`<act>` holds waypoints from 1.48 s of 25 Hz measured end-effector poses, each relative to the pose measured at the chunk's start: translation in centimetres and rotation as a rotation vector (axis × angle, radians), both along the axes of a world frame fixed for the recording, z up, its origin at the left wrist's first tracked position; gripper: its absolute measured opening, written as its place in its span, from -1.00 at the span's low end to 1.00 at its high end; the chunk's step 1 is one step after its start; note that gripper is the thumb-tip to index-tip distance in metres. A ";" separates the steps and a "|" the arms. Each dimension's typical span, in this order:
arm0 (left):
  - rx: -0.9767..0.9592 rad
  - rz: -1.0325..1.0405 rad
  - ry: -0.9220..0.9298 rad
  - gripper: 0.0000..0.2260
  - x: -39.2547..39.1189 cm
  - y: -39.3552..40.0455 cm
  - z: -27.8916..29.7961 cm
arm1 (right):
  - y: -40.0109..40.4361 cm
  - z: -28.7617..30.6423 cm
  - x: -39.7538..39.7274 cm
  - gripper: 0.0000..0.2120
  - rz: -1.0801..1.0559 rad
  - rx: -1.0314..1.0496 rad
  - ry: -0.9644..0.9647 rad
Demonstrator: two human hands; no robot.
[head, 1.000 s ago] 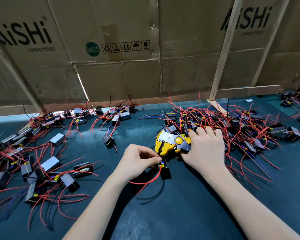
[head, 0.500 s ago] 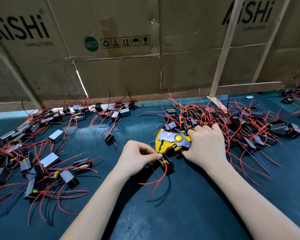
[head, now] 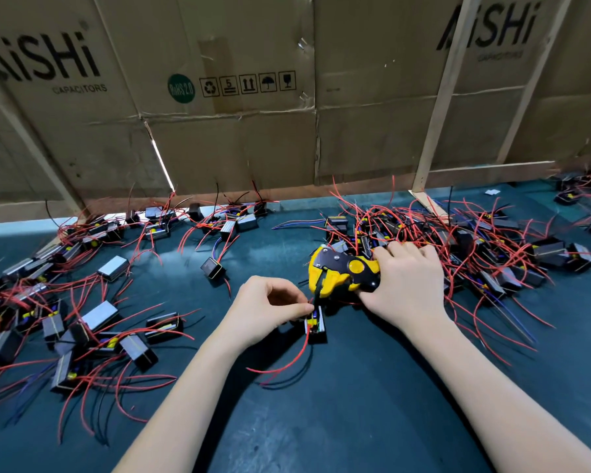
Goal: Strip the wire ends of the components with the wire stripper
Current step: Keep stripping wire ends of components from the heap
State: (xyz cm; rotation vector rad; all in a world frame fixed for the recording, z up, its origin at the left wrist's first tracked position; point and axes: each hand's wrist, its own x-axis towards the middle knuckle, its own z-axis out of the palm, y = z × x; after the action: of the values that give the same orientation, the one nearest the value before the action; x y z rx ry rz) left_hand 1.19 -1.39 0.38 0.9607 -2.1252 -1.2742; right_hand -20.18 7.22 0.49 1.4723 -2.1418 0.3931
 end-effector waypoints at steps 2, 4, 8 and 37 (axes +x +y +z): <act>-0.025 -0.039 -0.006 -0.95 0.0 0.1 0.2 | 0.3 0.1 -0.3 -0.56 -0.017 -0.064 -0.009; -0.022 -0.109 -0.053 -0.94 0.2 0.0 0.6 | 0.4 0.0 -0.4 -0.55 -0.025 -0.070 -0.031; 0.116 -0.216 -0.022 -0.78 1.1 -0.6 0.9 | 0.5 0.0 -0.7 -0.58 -0.013 -0.096 -0.072; -0.096 0.178 -0.128 -0.56 -2.0 2.4 0.1 | 0.4 -0.2 -0.3 -0.61 -0.026 -0.003 -0.001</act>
State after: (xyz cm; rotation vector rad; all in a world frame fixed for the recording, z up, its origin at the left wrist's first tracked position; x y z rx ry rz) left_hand -0.78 1.03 0.48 1.1889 -2.1200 -1.0400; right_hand -20.49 7.58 0.28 1.4418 -2.1578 0.3869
